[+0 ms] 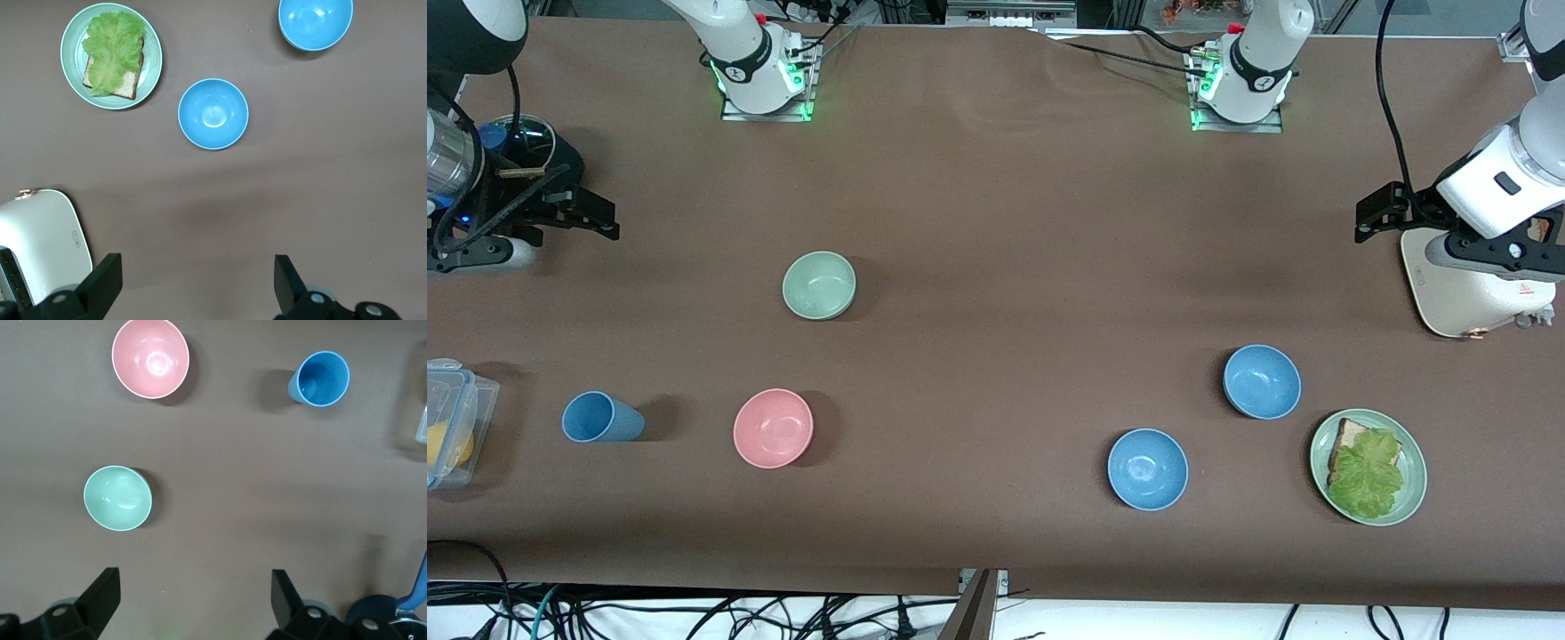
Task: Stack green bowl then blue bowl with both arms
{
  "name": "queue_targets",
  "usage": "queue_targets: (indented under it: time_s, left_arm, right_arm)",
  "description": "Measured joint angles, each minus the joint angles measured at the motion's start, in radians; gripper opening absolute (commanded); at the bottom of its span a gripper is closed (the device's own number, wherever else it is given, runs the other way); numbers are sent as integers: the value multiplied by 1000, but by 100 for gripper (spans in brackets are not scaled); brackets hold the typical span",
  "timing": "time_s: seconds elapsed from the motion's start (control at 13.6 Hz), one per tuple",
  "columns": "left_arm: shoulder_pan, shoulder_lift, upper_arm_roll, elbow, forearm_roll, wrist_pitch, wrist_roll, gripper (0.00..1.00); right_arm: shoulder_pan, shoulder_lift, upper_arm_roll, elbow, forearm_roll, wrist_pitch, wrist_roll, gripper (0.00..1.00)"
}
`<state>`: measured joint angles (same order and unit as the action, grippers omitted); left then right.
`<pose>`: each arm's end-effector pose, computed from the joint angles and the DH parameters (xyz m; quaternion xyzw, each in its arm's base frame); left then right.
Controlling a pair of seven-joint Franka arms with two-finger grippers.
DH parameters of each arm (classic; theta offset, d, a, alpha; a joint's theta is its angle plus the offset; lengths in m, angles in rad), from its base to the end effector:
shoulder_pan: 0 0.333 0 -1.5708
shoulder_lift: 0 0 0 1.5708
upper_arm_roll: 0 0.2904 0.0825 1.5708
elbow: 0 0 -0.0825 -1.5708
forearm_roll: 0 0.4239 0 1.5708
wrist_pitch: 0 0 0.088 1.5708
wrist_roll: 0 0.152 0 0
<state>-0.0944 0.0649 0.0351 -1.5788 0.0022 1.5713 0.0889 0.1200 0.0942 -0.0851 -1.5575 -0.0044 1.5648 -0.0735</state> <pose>0.6056 -0.0361 0.5109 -0.9966 0.0740 0.0362 0.0017 0.6126 0.0223 0.5035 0.9976 0.0542 -0.0434 0.0054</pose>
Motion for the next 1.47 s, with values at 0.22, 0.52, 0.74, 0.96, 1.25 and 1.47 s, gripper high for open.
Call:
queue_targets:
  time_s: [0.22,0.52,0.74,0.96,1.25,1.47]
  left_arm:
    - [0,0,1,0,0,0,0,100]
    - [0,0,1,0,0,0,0,100]
    - [1,0,3,0,0,0,0,100]
    - [2,0,4,0,0,0,0,100]
    - [2,0,4,1,0,0,0,100]
    - [3,0,5,1,0,0,0,100]
  right_arm:
    - [1,0,3,0,-13,22,0,100]
    - [2,0,5,0,-14,26,0,100]
    - [2,0,5,0,-14,26,0,100]
    - [2,0,5,0,-14,23,1,100]
    - [1,0,4,0,-12,23,1,100]
    - [0,0,2,0,-11,24,1,100]
